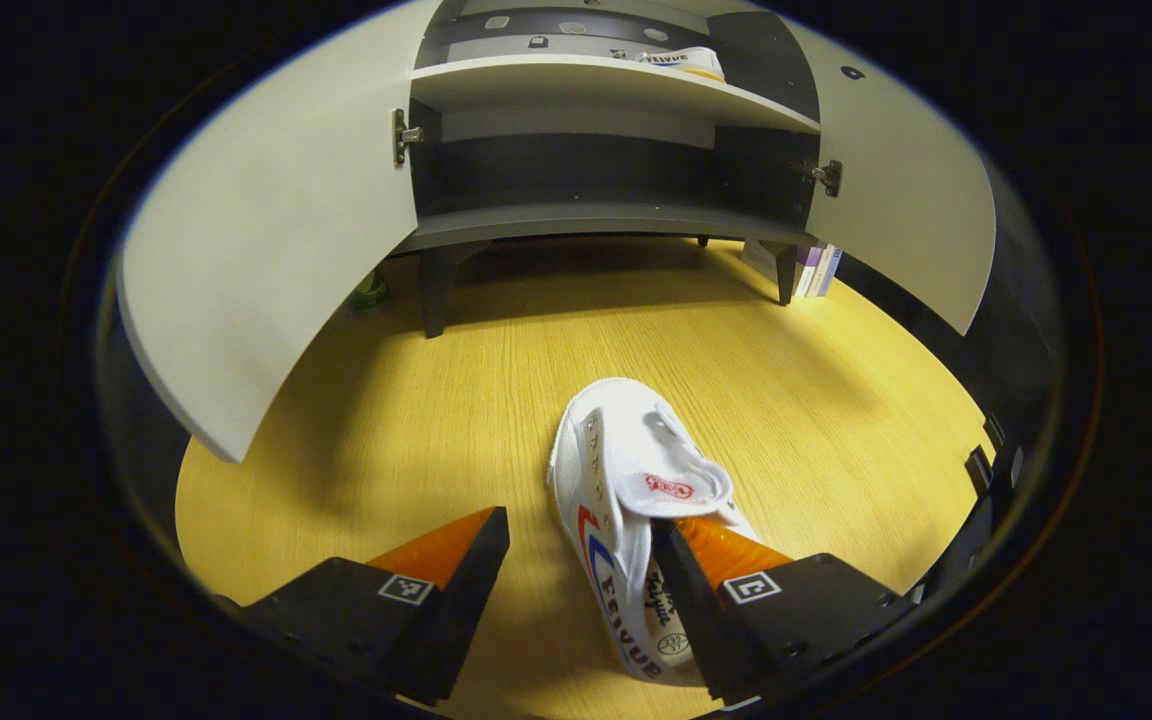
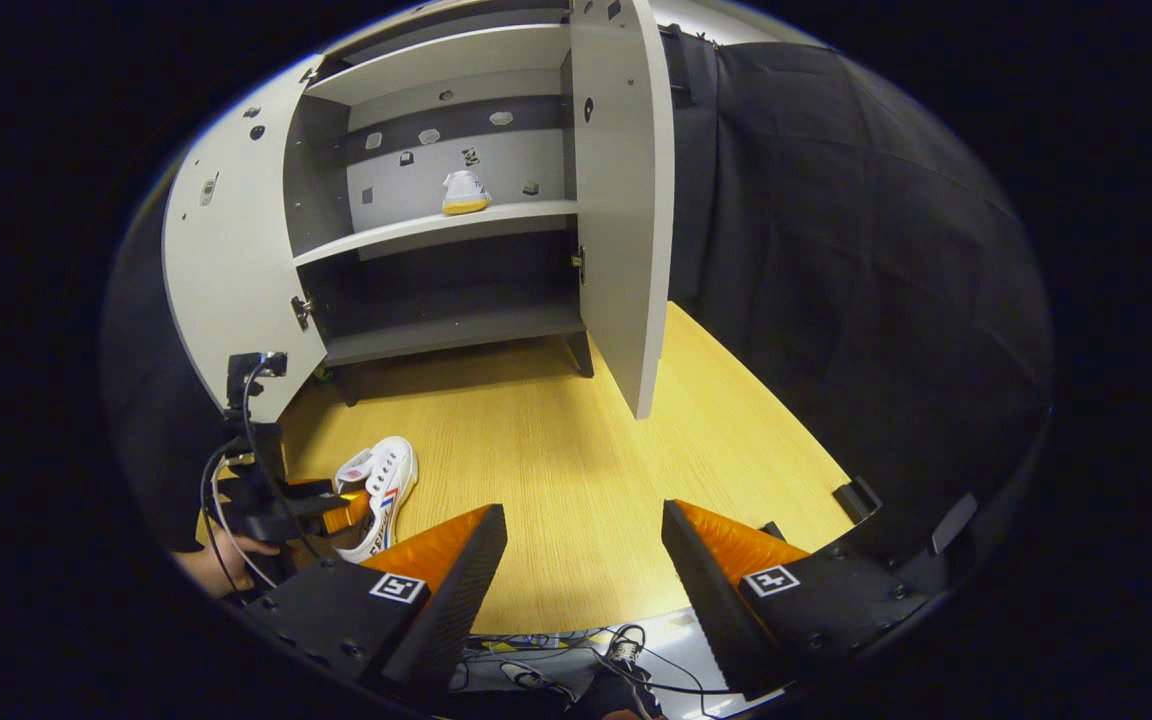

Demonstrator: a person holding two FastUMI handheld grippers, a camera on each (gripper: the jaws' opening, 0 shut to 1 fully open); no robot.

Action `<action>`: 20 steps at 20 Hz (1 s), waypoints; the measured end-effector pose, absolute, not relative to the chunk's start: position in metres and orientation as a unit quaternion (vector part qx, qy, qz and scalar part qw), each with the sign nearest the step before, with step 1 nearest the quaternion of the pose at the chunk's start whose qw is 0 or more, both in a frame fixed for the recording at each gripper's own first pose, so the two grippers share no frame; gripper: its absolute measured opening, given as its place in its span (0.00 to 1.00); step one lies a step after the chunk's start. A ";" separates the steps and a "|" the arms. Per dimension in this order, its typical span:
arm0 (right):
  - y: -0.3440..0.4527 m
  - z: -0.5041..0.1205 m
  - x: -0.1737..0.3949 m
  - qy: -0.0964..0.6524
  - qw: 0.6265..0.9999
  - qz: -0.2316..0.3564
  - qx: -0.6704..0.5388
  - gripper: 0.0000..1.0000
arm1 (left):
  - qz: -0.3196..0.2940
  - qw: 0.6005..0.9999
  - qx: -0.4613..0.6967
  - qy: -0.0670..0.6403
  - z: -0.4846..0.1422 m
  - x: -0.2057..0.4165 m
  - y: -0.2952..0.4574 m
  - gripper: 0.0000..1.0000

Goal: Grab one shoe with the right hand and put it into the shoe cabinet, grab the other shoe with the left hand and put it into the shoe cabinet; then close the right door with the right hand and the left door with the left hand.

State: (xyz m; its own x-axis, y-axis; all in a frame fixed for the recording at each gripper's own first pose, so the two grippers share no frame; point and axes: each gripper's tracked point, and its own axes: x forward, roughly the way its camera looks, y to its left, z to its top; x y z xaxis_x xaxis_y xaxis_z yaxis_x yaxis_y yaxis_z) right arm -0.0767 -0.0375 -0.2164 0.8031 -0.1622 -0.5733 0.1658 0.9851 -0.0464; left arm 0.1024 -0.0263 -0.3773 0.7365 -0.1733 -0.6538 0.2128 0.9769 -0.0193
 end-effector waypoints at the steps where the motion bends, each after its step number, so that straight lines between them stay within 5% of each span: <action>1: -0.036 -0.217 -0.080 0.305 0.948 -0.085 0.005 0.99 | -0.099 0.932 0.034 0.347 -0.380 0.108 -0.026 0.87; 5: -0.030 -0.202 -0.075 0.280 0.957 -0.081 0.008 0.99 | -0.101 0.933 0.043 0.342 -0.386 0.119 -0.035 0.51; 9: -0.023 -0.202 -0.066 0.276 0.959 -0.063 -0.003 0.99 | -0.076 0.933 0.038 0.349 -0.391 0.122 -0.029 0.36; 13: -0.019 -0.198 -0.057 0.271 0.961 -0.044 -0.013 0.99 | -0.062 0.931 0.052 0.356 -0.390 0.124 -0.021 0.08; 20: -0.026 -0.173 -0.032 0.231 0.972 -0.020 -0.030 0.99 | -0.043 0.933 0.030 0.357 -0.358 0.103 -0.022 0.05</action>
